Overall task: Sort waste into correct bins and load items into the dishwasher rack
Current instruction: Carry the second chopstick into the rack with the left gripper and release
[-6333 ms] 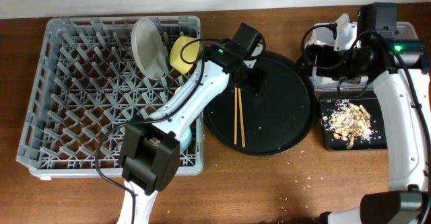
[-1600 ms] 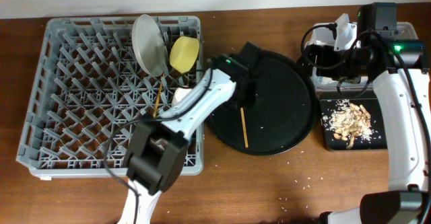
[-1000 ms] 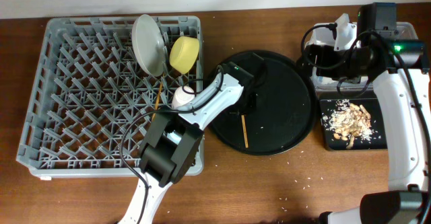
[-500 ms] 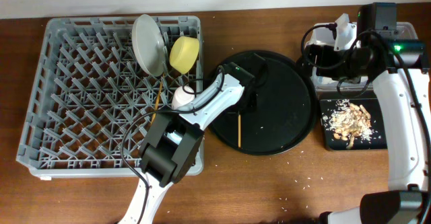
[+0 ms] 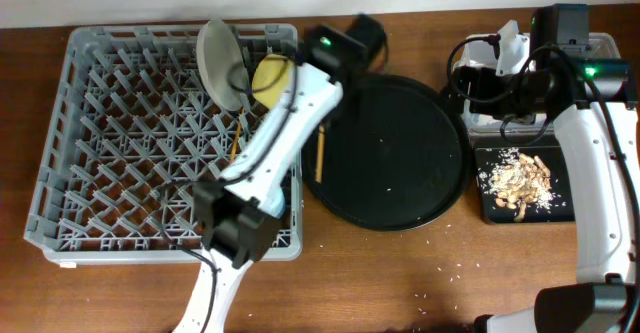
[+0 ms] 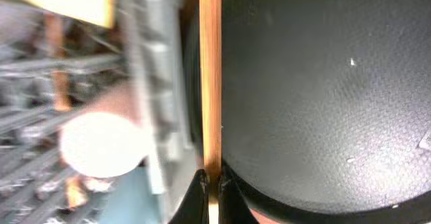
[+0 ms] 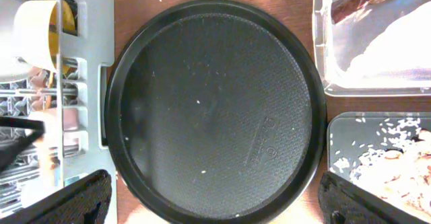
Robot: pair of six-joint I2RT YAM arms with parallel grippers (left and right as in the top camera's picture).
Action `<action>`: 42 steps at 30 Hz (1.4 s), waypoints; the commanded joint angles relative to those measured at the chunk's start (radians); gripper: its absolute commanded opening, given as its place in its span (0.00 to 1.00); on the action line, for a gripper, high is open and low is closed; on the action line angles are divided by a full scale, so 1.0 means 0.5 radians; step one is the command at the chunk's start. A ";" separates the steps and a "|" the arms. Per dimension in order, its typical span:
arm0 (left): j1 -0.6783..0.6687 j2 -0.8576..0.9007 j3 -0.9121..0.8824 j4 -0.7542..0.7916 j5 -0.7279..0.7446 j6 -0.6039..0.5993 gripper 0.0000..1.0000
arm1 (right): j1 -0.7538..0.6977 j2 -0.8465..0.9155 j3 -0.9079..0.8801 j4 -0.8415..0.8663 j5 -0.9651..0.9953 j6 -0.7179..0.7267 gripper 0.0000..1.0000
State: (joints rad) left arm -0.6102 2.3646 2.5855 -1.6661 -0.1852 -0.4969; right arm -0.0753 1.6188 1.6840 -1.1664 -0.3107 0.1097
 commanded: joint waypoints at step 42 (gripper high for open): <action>0.700 -0.799 -1.754 0.795 -0.139 0.579 0.39 | -0.008 0.008 0.019 -0.002 0.018 0.005 0.98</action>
State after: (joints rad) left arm -0.2596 1.9717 1.7172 -1.2701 -0.2665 -0.2161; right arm -0.0753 1.6192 1.6840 -1.1671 -0.3107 0.1089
